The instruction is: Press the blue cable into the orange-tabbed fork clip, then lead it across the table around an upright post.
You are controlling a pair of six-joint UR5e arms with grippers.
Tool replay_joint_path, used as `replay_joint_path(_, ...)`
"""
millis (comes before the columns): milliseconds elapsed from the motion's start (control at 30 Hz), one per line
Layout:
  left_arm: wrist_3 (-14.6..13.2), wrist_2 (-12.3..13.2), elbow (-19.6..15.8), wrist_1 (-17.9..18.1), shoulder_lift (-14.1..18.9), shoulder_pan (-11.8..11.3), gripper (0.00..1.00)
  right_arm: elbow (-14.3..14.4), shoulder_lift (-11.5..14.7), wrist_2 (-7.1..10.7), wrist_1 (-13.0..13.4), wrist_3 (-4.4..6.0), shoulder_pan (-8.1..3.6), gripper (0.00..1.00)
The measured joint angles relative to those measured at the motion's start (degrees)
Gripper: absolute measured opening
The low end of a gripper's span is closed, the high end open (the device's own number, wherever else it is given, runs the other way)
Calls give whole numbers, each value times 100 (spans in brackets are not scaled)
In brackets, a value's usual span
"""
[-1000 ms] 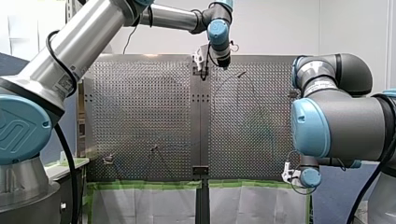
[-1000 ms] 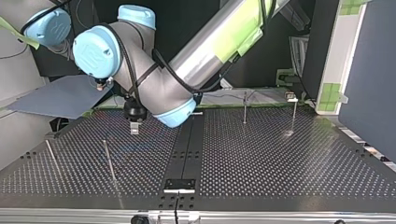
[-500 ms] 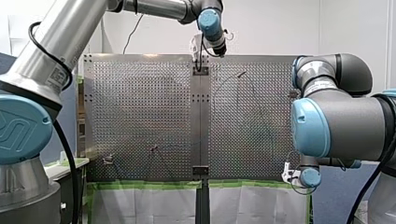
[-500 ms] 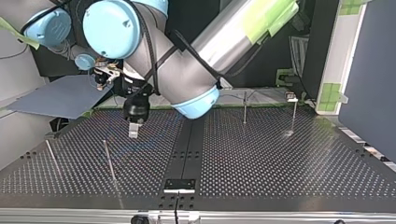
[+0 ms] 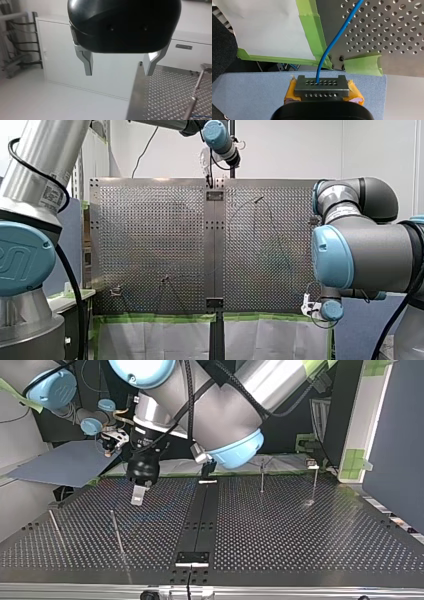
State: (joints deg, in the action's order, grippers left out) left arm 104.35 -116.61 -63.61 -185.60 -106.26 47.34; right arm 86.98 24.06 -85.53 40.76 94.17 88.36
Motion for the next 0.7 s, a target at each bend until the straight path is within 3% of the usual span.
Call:
replay_joint_path(467, 152, 58, -790, 795, 792, -31, 98, -1, 14, 1, -36, -36, 11, 0)
replay_joint_path(700, 448, 293, -1183, 1186, 1185, -74, 98, 0, 18, 2, -47, -48, 21, 0)
